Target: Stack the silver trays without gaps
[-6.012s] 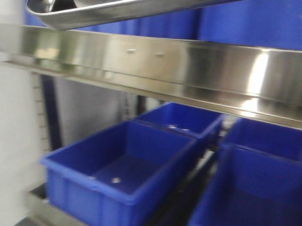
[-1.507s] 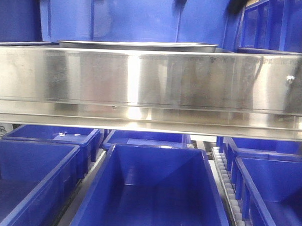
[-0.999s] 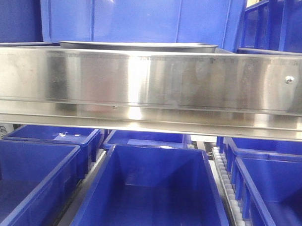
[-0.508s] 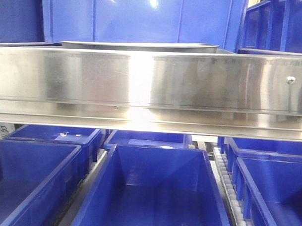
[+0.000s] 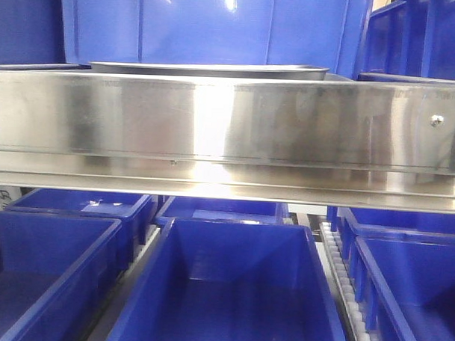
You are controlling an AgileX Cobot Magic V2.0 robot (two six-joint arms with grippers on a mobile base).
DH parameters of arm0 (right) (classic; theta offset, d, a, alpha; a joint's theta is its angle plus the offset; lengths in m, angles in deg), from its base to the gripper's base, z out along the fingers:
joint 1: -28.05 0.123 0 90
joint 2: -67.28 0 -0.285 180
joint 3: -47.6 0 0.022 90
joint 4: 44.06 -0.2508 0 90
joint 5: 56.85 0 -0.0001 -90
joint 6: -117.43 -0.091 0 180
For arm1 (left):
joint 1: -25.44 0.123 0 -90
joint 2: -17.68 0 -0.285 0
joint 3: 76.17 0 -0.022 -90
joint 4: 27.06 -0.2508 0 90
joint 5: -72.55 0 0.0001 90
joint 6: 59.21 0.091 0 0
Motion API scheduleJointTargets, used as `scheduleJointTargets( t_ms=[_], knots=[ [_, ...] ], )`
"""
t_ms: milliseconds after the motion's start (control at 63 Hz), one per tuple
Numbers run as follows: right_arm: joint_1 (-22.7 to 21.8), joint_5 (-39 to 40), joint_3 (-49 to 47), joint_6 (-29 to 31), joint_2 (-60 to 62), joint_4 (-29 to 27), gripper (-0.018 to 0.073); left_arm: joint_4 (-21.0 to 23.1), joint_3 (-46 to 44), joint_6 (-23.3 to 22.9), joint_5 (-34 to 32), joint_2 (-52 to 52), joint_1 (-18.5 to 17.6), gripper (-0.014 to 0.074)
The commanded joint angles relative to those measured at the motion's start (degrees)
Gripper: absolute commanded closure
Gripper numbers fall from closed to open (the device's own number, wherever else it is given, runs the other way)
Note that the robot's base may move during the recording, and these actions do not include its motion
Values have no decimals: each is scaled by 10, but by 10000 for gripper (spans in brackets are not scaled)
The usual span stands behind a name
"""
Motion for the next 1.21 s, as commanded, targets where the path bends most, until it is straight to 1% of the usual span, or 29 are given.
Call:
scheduleJointTargets(
  t_ms=[0, 127, 159, 206, 238, 286, 365, 444, 492, 571, 603, 650, 698, 761, 904, 920, 952, 999, 1079, 1190],
  knots=[
    [0, 54, -16, 5, -4, 9, 502, -4, -16, 3, -55, 4, -4, 645],
    [0, 54, -16, 5, -4, 9, 502, -2, -14, 3, -55, 4, -4, 645],
    [0, 54, -16, 5, -4, 9, 502, 10, -10, 3, -55, 4, -3, 645],
    [0, 53, -16, 5, -4, 9, 502, 45, -10, 3, -55, 4, 2, 645],
    [0, 53, -16, 5, -4, 9, 502, 61, -9, 4, -54, 4, 8, 645],
    [0, 53, -16, 5, -4, 9, 502, 61, -8, 21, -53, 4, 22, 645],
    [0, 53, -16, 5, -4, 9, 502, 62, -8, 62, -55, 3, 65, 645],
    [0, 52, -16, 5, -4, 9, 502, 91, 3, 113, -64, -8, 125, 645],
    [0, 52, -16, 5, -4, 9, 502, 115, 19, 143, -81, -19, 160, 645],
    [0, 52, -16, 5, -4, 9, 502, 168, 66, 201, -138, -46, 221, 645],
    [0, 52, -16, 5, -4, 9, 502, 183, 88, 217, -167, -57, 241, 645],
    [0, 51, -16, 5, -4, 9, 502, 189, 123, 225, -210, -73, 264, 645],
    [0, 51, -16, 5, -4, 9, 502, 189, 174, 225, -269, -93, 286, 645],
    [0, 51, -16, 5, -4, 9, 502, 189, 218, 225, -323, -109, 299, 645],
    [0, 51, -16, 5, -4, 9, 502, 189, 326, 225, -436, -133, 316, 645],
    [0, 51, -16, 5, -4, 9, 502, 190, 322, 225, -406, -137, 318, 645],
    [0, 50, -16, 5, -4, 9, 502, 191, 316, 225, -371, -147, 319, 645],
    [0, 50, -16, 5, -4, 9, 502, 195, 322, 225, -371, -162, 321, 645],
    [0, 50, -16, 5, -4, 9, 502, 196, 322, 225, -334, -206, 321, 645],
    [0, 48, -16, 5, -5, 9, 502, 196, 322, 225, -341, -199, 321, 645]
  ],
)
